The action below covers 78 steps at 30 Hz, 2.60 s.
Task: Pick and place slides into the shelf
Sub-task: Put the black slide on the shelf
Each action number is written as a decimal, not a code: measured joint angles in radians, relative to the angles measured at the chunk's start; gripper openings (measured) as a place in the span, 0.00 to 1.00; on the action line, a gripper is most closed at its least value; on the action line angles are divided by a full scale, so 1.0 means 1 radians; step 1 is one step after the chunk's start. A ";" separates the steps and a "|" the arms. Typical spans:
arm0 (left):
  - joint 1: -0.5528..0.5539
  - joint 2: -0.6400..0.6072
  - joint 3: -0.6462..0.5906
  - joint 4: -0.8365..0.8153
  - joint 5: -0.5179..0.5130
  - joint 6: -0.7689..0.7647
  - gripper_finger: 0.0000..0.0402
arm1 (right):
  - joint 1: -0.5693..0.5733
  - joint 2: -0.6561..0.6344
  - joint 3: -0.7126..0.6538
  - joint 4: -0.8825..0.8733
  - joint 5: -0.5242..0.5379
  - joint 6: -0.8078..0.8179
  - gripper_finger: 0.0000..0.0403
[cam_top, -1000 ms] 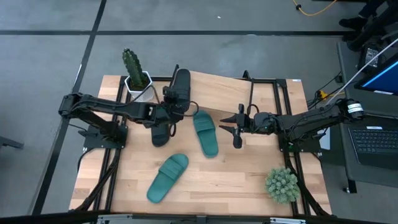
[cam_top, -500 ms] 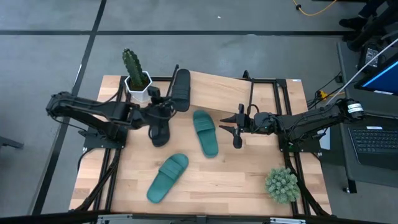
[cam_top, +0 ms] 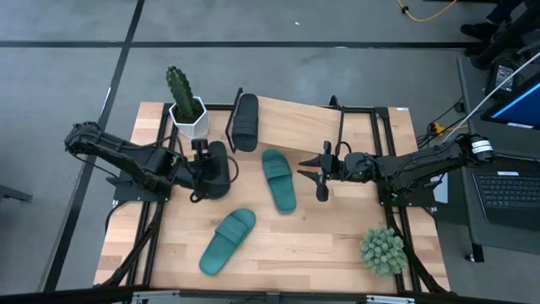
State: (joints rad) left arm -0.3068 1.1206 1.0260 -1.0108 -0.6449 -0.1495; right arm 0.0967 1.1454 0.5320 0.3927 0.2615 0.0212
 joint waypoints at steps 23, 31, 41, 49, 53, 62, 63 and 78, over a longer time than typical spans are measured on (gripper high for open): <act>-0.215 0.005 -0.061 0.003 0.070 -0.322 0.25 | 0.056 0.000 0.000 -0.001 0.000 0.000 0.29; -0.284 0.006 -0.233 0.040 -0.017 -0.461 0.25 | 0.098 0.000 0.000 0.008 -0.001 0.022 0.29; -0.349 0.006 -0.382 0.200 -0.106 -0.553 0.25 | 0.098 0.001 0.000 0.008 0.000 0.030 0.29; -0.384 0.015 -0.412 0.207 -0.183 -0.555 0.23 | 0.097 0.038 0.000 0.018 0.000 0.053 0.29; -0.384 0.068 -0.412 0.212 -0.162 -0.548 0.19 | 0.093 0.053 0.000 0.054 0.000 0.049 0.29; -0.383 0.197 -0.381 0.193 -0.076 -0.548 0.12 | 0.075 0.054 0.000 0.055 0.000 0.048 0.29; -0.383 0.206 -0.377 0.178 -0.077 -0.548 0.12 | 0.075 0.054 0.000 0.054 0.000 0.048 0.29; -0.297 0.235 -0.373 0.133 -0.098 -0.578 0.11 | 0.075 0.054 0.000 0.051 0.000 0.030 0.29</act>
State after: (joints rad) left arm -0.6038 1.3560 0.6533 -0.8774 -0.7426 -0.7274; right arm 0.1715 1.1995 0.5316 0.4438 0.2615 0.0516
